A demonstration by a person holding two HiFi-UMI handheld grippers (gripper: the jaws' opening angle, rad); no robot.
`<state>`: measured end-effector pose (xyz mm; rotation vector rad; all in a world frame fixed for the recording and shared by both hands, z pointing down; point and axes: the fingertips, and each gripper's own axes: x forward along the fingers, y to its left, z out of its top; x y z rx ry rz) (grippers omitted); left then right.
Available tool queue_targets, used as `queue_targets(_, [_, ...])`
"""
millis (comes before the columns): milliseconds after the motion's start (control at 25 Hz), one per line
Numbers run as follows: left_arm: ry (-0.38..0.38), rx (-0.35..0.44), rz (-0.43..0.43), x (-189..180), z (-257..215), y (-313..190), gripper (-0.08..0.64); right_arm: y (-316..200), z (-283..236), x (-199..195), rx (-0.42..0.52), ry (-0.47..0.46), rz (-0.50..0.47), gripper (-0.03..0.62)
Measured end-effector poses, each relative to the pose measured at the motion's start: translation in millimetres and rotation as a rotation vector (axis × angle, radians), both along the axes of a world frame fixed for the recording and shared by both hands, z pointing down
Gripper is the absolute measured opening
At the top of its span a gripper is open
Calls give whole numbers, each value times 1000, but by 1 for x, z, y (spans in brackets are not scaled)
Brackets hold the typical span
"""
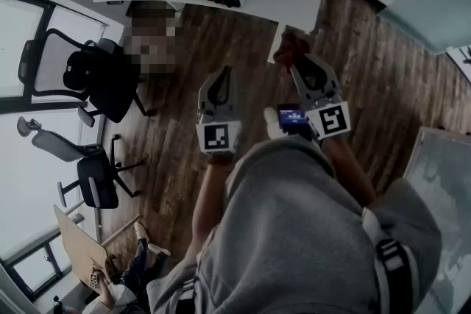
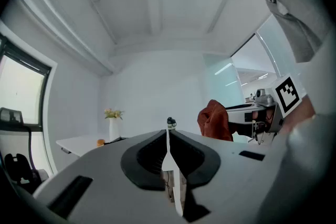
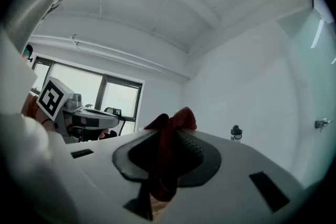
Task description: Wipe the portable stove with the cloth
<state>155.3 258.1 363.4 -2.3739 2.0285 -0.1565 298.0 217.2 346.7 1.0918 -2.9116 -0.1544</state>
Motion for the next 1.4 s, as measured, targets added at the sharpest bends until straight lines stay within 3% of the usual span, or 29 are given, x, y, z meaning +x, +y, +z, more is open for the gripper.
queue_targets(320, [-13,-43,-6,8,9,-55,41,-58,12,3,-68,-2,-64,95])
queue_targets(680, [39,-39,-39,-11,22,-84,41,-116,23,-7,-103,41,-59,98])
queue_targets(1040, [89,-44,36,-82,27,-108,41,-164,21,-60,-141,37,56,98])
queue_targets(1400, [115,-80,165,-165,32,-131,41,-201,14,-101,-268,-79,266,100])
